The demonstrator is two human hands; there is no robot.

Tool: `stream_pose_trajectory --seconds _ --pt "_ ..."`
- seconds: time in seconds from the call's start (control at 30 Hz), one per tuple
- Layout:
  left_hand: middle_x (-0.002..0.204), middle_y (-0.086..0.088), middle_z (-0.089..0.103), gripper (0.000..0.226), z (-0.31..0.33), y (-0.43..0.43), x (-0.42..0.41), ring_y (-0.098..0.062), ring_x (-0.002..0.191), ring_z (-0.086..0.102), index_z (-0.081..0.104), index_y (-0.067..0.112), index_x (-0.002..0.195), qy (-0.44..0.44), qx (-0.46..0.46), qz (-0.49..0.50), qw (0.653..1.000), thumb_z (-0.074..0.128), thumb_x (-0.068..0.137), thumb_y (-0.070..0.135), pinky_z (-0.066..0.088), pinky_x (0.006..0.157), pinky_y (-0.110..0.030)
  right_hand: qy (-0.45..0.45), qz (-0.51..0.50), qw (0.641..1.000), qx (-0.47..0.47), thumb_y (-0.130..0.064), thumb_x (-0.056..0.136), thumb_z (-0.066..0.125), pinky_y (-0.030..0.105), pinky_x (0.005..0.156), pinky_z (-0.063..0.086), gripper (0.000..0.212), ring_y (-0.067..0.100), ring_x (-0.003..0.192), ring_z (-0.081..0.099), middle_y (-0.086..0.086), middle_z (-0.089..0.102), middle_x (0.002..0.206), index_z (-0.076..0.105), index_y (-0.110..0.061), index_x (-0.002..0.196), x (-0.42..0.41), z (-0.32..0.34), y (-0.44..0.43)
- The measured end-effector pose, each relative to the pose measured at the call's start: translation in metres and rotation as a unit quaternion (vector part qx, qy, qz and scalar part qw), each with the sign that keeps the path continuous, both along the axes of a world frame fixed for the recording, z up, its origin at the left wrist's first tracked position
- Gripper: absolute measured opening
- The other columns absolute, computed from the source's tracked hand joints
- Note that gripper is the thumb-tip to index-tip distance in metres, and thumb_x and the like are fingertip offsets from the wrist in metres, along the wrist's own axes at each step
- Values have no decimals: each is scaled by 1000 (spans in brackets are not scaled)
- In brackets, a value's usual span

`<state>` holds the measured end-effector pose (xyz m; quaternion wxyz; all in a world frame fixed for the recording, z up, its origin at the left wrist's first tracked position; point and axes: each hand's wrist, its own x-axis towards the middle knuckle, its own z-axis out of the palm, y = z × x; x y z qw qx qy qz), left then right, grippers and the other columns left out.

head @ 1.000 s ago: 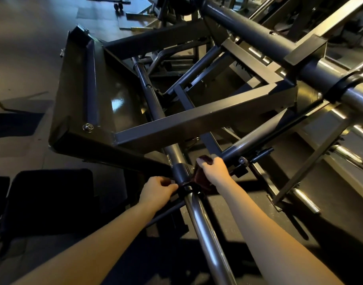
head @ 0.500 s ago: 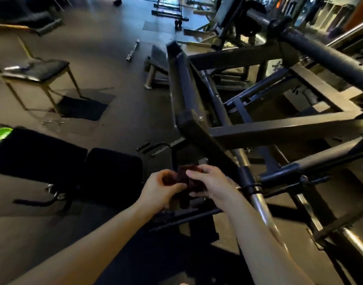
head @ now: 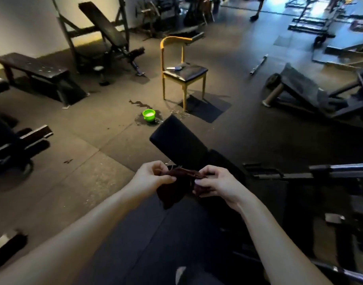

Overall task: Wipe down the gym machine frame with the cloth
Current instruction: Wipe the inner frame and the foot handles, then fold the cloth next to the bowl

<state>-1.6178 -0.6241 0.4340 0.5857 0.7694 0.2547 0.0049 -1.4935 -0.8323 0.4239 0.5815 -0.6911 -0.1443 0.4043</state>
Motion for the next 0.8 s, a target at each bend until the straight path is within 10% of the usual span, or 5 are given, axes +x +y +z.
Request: stream_pose_trajectory --seconds 0.3,0.53,0.8 --pt "88 -4 78 14 17 191 27 -13 82 73 78 13 92 27 -8 133 991 82 85 24 51 66 -18 -32 153 988 -11 -24 83 81 46 79 50 16 35 83 67 17 73 90 77 -10 90 82 -17 220" --pt "100 -16 75 23 29 342 126 -21 88 70 72 2 100 46 5 148 988 82 84 17 52 77 -28 -40 199 979 4 9 84 69 39 73 57 20 30 75 69 19 72 85 73 -6 95 198 -12 380" --pt "95 -13 77 24 32 480 250 -26 90 75 71 3 99 30 4 153 988 83 82 15 57 71 -29 -142 203 968 -24 -18 82 83 32 79 53 7 15 74 68 4 73 76 78 -13 83 301 2 522"
